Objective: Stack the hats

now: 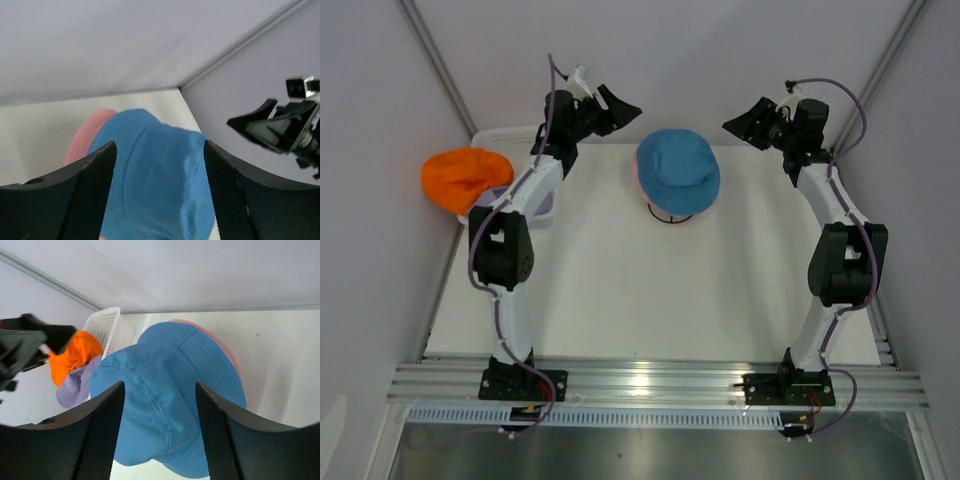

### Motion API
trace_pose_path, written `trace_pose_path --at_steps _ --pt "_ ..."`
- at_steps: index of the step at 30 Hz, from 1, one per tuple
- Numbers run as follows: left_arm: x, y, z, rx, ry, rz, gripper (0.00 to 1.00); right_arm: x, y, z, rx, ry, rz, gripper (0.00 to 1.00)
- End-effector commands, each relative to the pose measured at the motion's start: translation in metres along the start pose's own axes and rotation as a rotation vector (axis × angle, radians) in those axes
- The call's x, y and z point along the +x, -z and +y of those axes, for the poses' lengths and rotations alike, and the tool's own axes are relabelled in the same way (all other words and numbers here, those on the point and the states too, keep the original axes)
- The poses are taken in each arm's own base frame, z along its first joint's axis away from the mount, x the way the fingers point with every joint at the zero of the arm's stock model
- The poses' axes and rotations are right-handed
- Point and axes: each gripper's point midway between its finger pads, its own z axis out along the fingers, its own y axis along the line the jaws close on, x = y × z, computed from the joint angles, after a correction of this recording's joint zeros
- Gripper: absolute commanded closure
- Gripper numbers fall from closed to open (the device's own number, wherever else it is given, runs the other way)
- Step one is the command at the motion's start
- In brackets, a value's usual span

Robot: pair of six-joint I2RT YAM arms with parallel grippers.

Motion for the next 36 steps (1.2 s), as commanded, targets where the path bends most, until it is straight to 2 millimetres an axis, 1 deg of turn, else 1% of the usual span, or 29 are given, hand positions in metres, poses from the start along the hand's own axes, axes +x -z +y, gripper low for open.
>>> trace_pose_path --at_steps 1,4,6,7,8,9,10,11,16,20,22,24,27,29,30,32,33,34,36 --pt "0.037 -0.016 0.002 0.16 -0.009 0.132 0.26 0.017 -0.006 -0.006 -0.021 0.003 0.079 0.37" --pt "0.046 -0.022 0.022 0.117 -0.005 0.131 0.23 0.021 -0.007 0.004 -0.051 0.022 0.096 0.37" --pt "0.05 -0.024 0.032 0.092 -0.004 0.132 0.21 0.031 -0.008 0.011 -0.039 0.049 0.133 0.37" --pt "0.051 -0.025 0.035 0.085 -0.002 0.134 0.19 0.034 -0.01 0.014 -0.031 0.066 0.141 0.37" --pt "0.051 -0.027 0.036 0.077 -0.002 0.131 0.18 0.032 -0.013 0.017 -0.025 0.111 0.141 0.36" --pt "0.052 -0.028 0.041 0.062 0.004 0.132 0.18 0.036 -0.014 0.016 -0.005 0.118 0.154 0.36" --pt "0.055 -0.031 0.045 0.06 0.007 0.134 0.18 0.041 -0.019 0.019 -0.011 0.127 0.169 0.37" --pt "0.057 -0.032 0.047 0.059 0.012 0.137 0.18 0.043 -0.021 0.021 -0.013 0.13 0.174 0.37" --pt "0.067 -0.041 0.058 0.058 0.06 0.157 0.23 0.045 -0.028 0.026 -0.026 0.116 0.183 0.38" --pt "0.08 -0.046 0.072 0.044 0.094 0.167 0.23 0.045 -0.028 0.032 -0.039 0.115 0.184 0.37" --pt "0.082 -0.048 0.076 0.037 0.105 0.165 0.23 0.045 -0.028 0.035 -0.044 0.116 0.18 0.37" --pt "0.083 -0.05 0.079 0.039 0.122 0.159 0.23 0.047 -0.029 0.039 -0.05 0.12 0.185 0.37" --pt "0.085 -0.053 0.075 0.083 0.161 0.153 0.24 0.049 -0.032 0.042 -0.052 0.128 0.191 0.37" --pt "0.083 -0.054 0.07 0.112 0.18 0.146 0.29 0.051 -0.032 0.041 -0.044 0.135 0.197 0.37" --pt "0.083 -0.054 0.065 0.142 0.192 0.141 0.3 0.052 -0.032 0.042 -0.042 0.134 0.2 0.37" --pt "0.084 -0.053 0.064 0.151 0.205 0.139 0.32 0.052 -0.032 0.04 -0.035 0.136 0.2 0.37" --pt "0.079 -0.052 0.06 0.162 0.2 0.125 0.32 0.052 -0.032 0.04 -0.034 0.137 0.201 0.37" --pt "0.083 -0.05 0.063 0.153 0.207 0.127 0.35 0.052 -0.032 0.039 -0.033 0.136 0.202 0.37" --pt "0.082 -0.05 0.061 0.162 0.207 0.124 0.41 0.054 -0.033 0.039 -0.034 0.134 0.203 0.37"
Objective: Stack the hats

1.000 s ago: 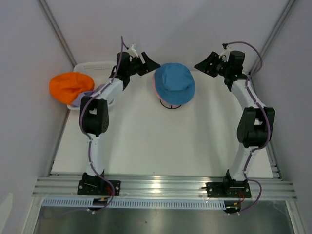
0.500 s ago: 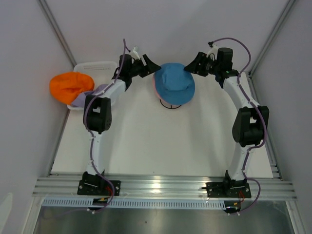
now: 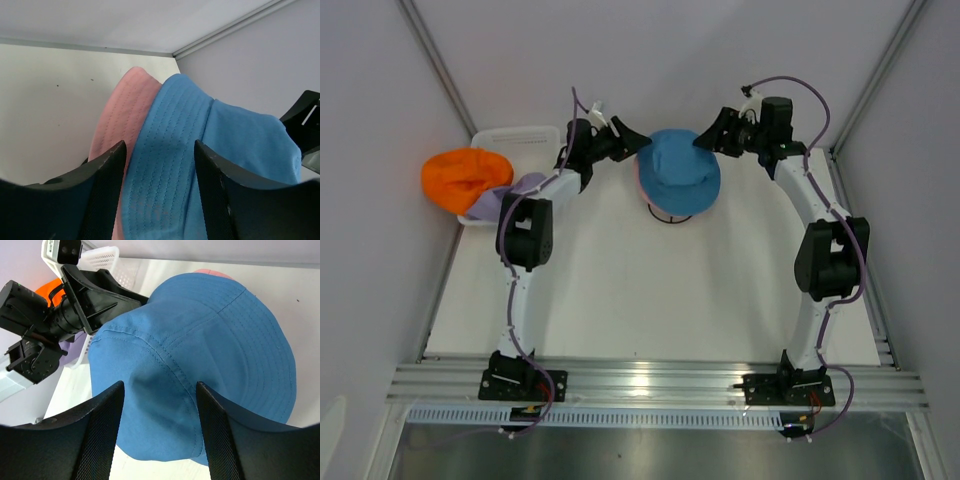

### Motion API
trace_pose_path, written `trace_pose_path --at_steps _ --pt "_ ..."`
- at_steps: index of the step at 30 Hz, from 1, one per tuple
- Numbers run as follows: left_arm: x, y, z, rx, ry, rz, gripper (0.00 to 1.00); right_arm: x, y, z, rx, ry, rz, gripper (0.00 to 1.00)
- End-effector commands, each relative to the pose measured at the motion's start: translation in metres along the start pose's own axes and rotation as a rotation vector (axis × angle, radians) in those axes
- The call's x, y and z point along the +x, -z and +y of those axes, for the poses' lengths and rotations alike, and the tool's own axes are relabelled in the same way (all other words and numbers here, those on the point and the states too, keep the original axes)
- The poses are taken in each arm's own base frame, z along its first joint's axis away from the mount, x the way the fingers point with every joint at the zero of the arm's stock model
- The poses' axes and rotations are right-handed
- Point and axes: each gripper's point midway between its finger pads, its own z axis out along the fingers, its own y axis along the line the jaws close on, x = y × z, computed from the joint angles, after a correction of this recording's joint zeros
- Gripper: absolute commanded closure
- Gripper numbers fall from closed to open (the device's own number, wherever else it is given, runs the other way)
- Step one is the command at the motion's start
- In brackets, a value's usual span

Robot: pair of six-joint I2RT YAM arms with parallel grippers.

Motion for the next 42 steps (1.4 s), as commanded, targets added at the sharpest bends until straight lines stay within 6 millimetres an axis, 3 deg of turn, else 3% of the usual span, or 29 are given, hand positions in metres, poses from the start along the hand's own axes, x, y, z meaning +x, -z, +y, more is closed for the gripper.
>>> trace_pose_path --at_steps 1,4,9,12,16,21,29,37,38,39,40,41,42 --pt "-0.014 0.005 -0.024 0.087 -0.022 -0.033 0.45 -0.011 -0.003 0.005 -0.003 0.037 -0.025 0.37" --pt "-0.013 0.004 -0.028 0.102 -0.011 -0.032 0.56 -0.01 -0.004 0.004 -0.001 0.027 -0.023 0.37" --pt "-0.01 0.004 -0.027 0.11 0.004 -0.023 0.6 -0.007 -0.008 0.001 0.013 0.02 -0.02 0.37" --pt "-0.009 0.004 -0.025 0.106 0.007 -0.019 0.74 -0.003 -0.011 -0.004 0.027 0.011 -0.012 0.37" --pt "-0.008 0.004 -0.014 0.064 0.041 -0.027 0.99 0.0 -0.012 -0.011 0.054 0.0 -0.007 0.37" --pt "-0.01 0.009 0.014 -0.084 0.149 -0.09 0.99 0.004 -0.013 -0.02 0.088 -0.012 -0.007 0.36" --pt "0.017 0.023 0.047 -0.207 0.188 -0.07 0.99 0.007 -0.012 -0.027 0.104 -0.047 -0.026 0.32" --pt "0.024 0.022 0.039 -0.194 0.098 -0.034 0.99 0.013 -0.011 -0.03 0.114 -0.057 -0.024 0.29" --pt "0.023 0.023 0.034 -0.187 0.088 -0.029 0.96 0.01 -0.008 -0.03 0.114 -0.056 -0.029 0.29" --pt "0.02 0.026 0.028 -0.179 0.075 -0.033 0.83 0.008 -0.006 -0.029 0.113 -0.055 -0.034 0.29" --pt "0.017 0.029 0.024 -0.177 0.05 -0.035 0.77 0.003 -0.002 -0.025 0.096 -0.055 -0.039 0.25" --pt "0.012 0.031 0.02 -0.181 0.03 -0.044 0.62 -0.007 0.005 -0.017 0.078 -0.044 -0.056 0.22" --pt "0.001 0.036 0.006 -0.173 -0.002 -0.059 0.54 -0.016 0.013 -0.015 0.071 -0.042 -0.069 0.18"
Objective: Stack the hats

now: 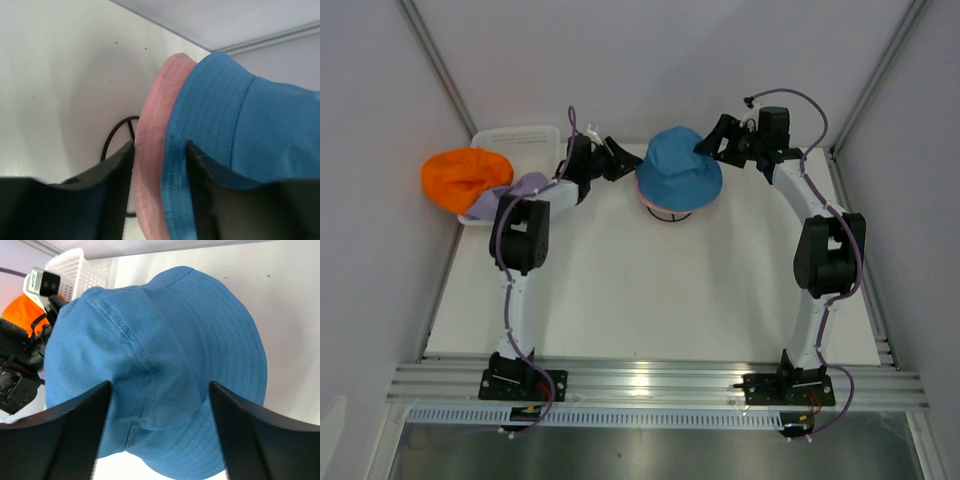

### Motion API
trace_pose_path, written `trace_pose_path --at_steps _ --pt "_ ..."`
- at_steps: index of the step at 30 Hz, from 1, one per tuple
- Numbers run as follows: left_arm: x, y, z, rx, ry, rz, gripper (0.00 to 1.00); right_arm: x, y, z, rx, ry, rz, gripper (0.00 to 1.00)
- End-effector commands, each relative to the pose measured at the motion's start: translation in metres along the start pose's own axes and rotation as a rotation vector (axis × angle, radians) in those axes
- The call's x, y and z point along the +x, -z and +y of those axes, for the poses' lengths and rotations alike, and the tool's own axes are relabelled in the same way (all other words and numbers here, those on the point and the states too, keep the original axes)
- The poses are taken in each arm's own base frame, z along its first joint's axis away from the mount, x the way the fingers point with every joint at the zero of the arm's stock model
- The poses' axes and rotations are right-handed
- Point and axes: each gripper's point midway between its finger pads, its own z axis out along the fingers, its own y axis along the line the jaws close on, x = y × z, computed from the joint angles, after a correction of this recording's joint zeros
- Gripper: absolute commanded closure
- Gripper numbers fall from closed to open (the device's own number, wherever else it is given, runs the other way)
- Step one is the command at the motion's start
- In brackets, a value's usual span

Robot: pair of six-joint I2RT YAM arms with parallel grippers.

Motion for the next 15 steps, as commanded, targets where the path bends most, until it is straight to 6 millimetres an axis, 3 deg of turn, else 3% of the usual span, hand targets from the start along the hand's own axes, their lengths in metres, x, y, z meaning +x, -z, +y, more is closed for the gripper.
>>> trace_pose_path --at_steps 1,2,3,5,8,9,10,12,14,15 --pt "-0.029 0.028 -0.044 0.011 -0.155 -0.052 0.48 -0.046 0.035 0.033 -0.076 0.066 -0.094 0.11" --pt "-0.035 0.032 -0.048 -0.002 -0.176 -0.068 0.28 -0.057 0.047 0.043 -0.086 0.093 -0.114 0.07" --pt "-0.046 0.042 -0.06 -0.009 -0.216 -0.088 0.19 -0.061 0.057 0.044 -0.076 0.097 -0.111 0.01" --pt "-0.065 0.053 -0.072 -0.026 -0.254 -0.129 0.01 -0.076 0.074 0.055 -0.072 0.164 -0.14 0.0" --pt "-0.1 0.081 -0.101 -0.042 -0.298 -0.191 0.01 -0.087 0.101 0.065 -0.029 0.214 -0.168 0.0" --pt "-0.105 0.09 -0.1 -0.083 -0.286 -0.192 0.0 -0.089 0.113 0.07 -0.011 0.22 -0.179 0.0" --pt "-0.122 0.108 -0.126 -0.067 -0.308 -0.228 0.01 -0.088 0.119 0.074 -0.013 0.223 -0.176 0.0" --pt "-0.13 0.134 -0.122 -0.141 -0.287 -0.22 0.01 -0.076 0.129 0.083 -0.038 0.216 -0.142 0.0" --pt "-0.151 0.175 -0.147 -0.187 -0.352 -0.273 0.01 -0.069 0.144 0.105 -0.074 0.237 -0.152 0.0" --pt "-0.143 0.192 -0.134 -0.282 -0.332 -0.24 0.01 -0.056 0.141 0.102 -0.069 0.237 -0.137 0.0"
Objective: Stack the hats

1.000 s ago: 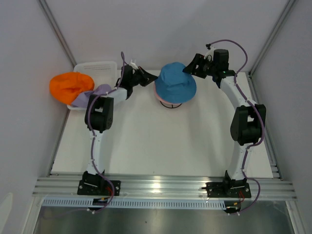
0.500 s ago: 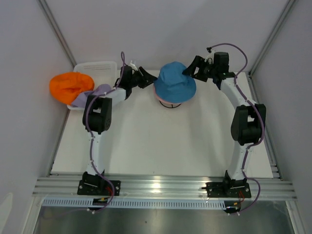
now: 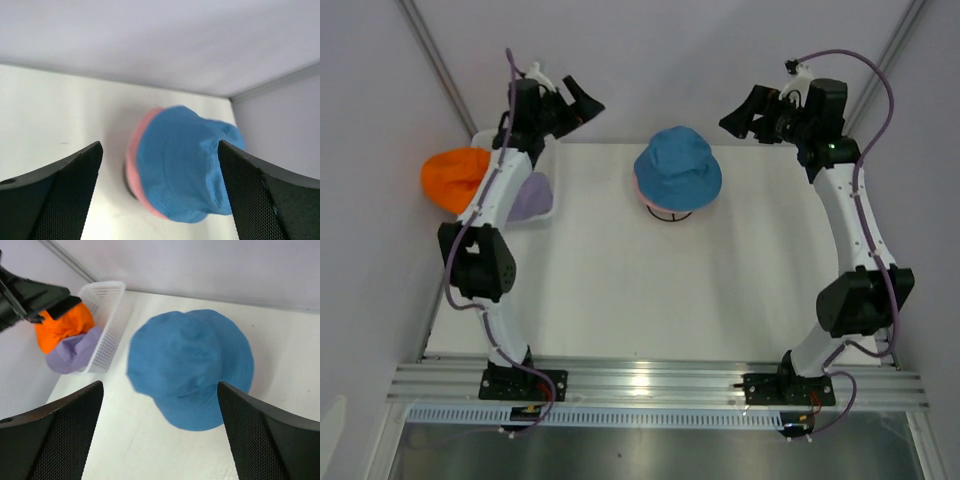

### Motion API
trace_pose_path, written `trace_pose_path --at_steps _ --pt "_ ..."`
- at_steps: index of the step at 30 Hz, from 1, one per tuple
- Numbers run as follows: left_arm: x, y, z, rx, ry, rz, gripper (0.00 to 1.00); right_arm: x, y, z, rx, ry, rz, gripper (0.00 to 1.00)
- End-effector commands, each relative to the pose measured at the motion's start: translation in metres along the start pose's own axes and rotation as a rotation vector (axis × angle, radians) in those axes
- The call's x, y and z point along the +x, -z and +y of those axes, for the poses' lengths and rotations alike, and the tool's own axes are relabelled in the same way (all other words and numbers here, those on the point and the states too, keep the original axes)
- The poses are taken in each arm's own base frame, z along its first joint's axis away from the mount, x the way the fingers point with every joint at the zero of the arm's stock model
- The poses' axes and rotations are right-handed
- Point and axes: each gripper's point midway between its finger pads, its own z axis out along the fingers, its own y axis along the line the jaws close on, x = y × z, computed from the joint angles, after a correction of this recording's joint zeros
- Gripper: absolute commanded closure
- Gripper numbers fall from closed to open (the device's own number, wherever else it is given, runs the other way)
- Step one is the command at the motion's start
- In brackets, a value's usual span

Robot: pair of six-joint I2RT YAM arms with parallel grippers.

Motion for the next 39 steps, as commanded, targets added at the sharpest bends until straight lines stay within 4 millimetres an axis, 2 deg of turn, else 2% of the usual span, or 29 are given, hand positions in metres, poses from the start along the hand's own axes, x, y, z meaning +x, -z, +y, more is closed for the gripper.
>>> trace_pose_path --at_steps 1,2,3,4,5,6,8,9,11,13,14,15,16,17,20,21,22,24,26,29,34,39 --pt "-0.058 0.094 0.001 -0.251 -0.124 -0.086 0.01 0.005 0.034 0.047 -0.06 0.076 -0.015 0.01" --pt "-0.07 0.124 0.003 -0.318 -0.135 -0.124 0.01 0.014 0.034 0.062 -0.085 0.091 -0.007 0.0" --pt "-0.064 0.147 0.033 -0.485 -0.133 -0.117 0.01 0.025 0.033 0.063 -0.081 0.088 -0.001 0.0" --pt "-0.067 0.166 0.041 -0.552 -0.136 -0.134 0.01 0.025 0.04 0.074 -0.097 0.099 -0.015 0.0" --pt "-0.077 0.196 0.046 -0.605 -0.135 -0.179 0.01 0.032 0.04 0.087 -0.123 0.104 -0.009 0.0" --pt "-0.057 0.209 0.072 -0.681 -0.133 -0.129 0.02 0.033 0.041 0.093 -0.139 0.108 -0.017 0.0" --pt "-0.066 0.246 0.086 -0.737 -0.126 -0.177 0.02 0.043 0.041 0.099 -0.141 0.102 -0.009 0.0" --pt "-0.045 0.25 0.107 -0.777 -0.109 -0.118 0.02 0.046 0.041 0.1 -0.141 0.099 -0.005 0.0" --pt "-0.037 0.263 0.125 -0.818 -0.096 -0.097 0.05 0.052 0.04 0.102 -0.144 0.097 0.008 0.0" --pt "-0.028 0.259 0.124 -0.763 -0.154 -0.047 0.06 0.06 0.038 0.106 -0.154 0.098 0.022 0.01" --pt "-0.018 0.244 0.114 -0.651 -0.173 -0.005 0.06 0.061 0.037 0.107 -0.155 0.1 0.02 0.0" --pt "-0.015 0.238 0.108 -0.595 -0.199 0.012 0.06 0.062 0.037 0.107 -0.154 0.1 0.021 0.0" --pt "-0.001 0.231 0.112 -0.571 -0.19 0.052 0.06 0.065 0.035 0.106 -0.153 0.098 0.025 0.0" --pt "0.003 0.224 0.11 -0.547 -0.2 0.067 0.07 0.066 0.034 0.105 -0.152 0.097 0.027 0.0" --pt "0.018 0.206 0.133 -0.613 -0.234 0.133 0.07 0.07 0.03 0.099 -0.132 0.09 0.04 0.0" --pt "0.024 0.205 0.145 -0.658 -0.233 0.166 0.07 0.072 0.029 0.097 -0.127 0.091 0.047 0.0" --pt "0.034 0.196 0.165 -0.701 -0.214 0.221 0.08 0.072 0.029 0.096 -0.12 0.092 0.049 0.0" --pt "0.035 0.193 0.183 -0.786 -0.204 0.256 0.09 0.073 0.028 0.093 -0.104 0.096 0.051 0.0" --pt "0.044 0.179 0.201 -0.808 -0.195 0.297 0.09 0.074 0.027 0.09 -0.091 0.097 0.054 0.0" --pt "0.043 0.166 0.212 -0.814 -0.203 0.284 0.1 0.077 0.027 0.086 -0.078 0.101 0.064 0.0" --pt "0.021 0.146 0.214 -0.794 -0.225 0.222 0.12 0.081 0.025 0.079 -0.048 0.099 0.079 0.01" --pt "0.015 0.126 0.231 -0.844 -0.26 0.203 0.14 0.085 0.019 0.075 -0.041 0.095 0.096 0.0"
